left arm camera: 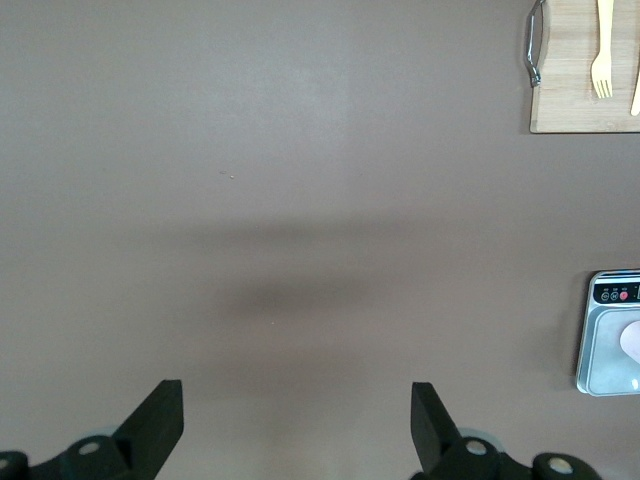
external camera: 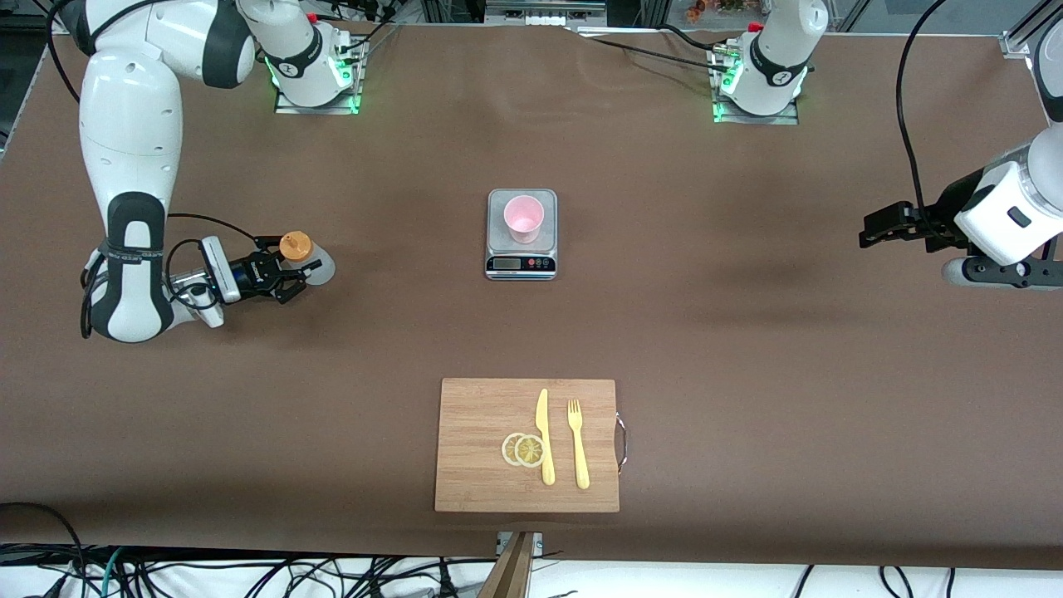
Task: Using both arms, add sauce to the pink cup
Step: 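Carry the bottle back beside the scale with the right gripper, then set the bottle down and open the right gripper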
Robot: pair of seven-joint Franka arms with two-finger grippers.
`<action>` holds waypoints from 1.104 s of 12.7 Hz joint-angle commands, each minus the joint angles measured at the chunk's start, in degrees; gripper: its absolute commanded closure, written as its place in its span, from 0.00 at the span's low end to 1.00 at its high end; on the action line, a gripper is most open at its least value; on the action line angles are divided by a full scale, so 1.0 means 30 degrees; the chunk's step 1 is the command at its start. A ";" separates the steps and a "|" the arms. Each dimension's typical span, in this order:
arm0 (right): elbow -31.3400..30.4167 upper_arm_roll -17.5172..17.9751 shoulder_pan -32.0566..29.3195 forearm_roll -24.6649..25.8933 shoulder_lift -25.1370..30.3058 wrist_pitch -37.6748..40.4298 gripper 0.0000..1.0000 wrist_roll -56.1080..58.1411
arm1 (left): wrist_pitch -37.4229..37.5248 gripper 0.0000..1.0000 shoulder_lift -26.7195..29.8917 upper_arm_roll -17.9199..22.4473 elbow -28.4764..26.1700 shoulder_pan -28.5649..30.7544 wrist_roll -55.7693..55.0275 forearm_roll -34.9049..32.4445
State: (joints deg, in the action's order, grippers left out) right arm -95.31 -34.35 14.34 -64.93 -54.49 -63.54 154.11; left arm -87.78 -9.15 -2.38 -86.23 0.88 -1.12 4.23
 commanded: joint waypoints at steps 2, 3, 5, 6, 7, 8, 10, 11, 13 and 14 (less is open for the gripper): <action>0.0568 0.0141 -0.0443 0.0023 -0.0031 0.0992 0.00 0.0077 | 0.0430 0.00 -0.0290 -0.0114 0.0676 0.0059 -0.0007 -0.0502; 0.0684 0.0054 -0.0443 0.0024 0.0056 0.1372 0.00 0.0019 | 0.0430 0.00 -0.0290 -0.0114 0.0676 0.0059 -0.0007 -0.0531; 0.1619 -0.0237 -0.0617 0.0460 0.0116 0.1756 0.00 -0.0040 | 0.0430 0.00 -0.0290 -0.0114 0.0676 0.0059 -0.0007 -0.0502; 0.2000 -0.0501 -0.0763 0.1014 0.0145 0.1902 0.00 -0.0156 | 0.0430 0.00 -0.0290 -0.0114 0.0676 0.0059 -0.0007 -0.0531; 0.2613 -0.1229 -0.0939 0.1687 0.0145 0.1933 0.00 -0.0216 | 0.0430 0.00 -0.0290 -0.0114 0.0676 0.0059 -0.0007 -0.0502; 0.2938 -0.1903 -0.0970 0.2158 0.0174 0.1933 0.00 -0.0303 | 0.0430 0.00 -0.0290 -0.0114 0.0676 0.0059 0.0022 -0.0502; 0.3116 -0.3455 -0.0941 0.2426 0.0262 0.2020 0.00 -0.1003 | 0.0430 0.00 -0.0290 -0.0114 0.0676 0.0059 -0.0007 -0.0502; 0.3320 -0.4042 -0.0854 0.2513 0.0436 0.2021 0.00 -0.1558 | 0.0430 0.00 -0.0290 -0.0114 0.0676 0.0059 -0.0007 -0.0502; 0.3352 -0.5274 -0.0329 0.3068 0.1283 0.2050 0.00 -0.4127 | 0.0430 0.00 -0.0290 -0.0114 0.0676 0.0059 -0.0007 -0.0502; 0.3352 -0.5482 -0.0122 0.3129 0.1839 0.2050 0.00 -0.5795 | 0.0430 0.00 -0.0290 -0.0114 0.0676 0.0059 -0.0007 -0.0502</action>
State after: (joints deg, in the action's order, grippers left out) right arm -85.35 -49.31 12.23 -57.18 -52.58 -57.93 144.54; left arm -87.77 -9.15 -2.38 -86.20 0.88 -1.12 4.23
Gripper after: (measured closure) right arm 0.000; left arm 0.000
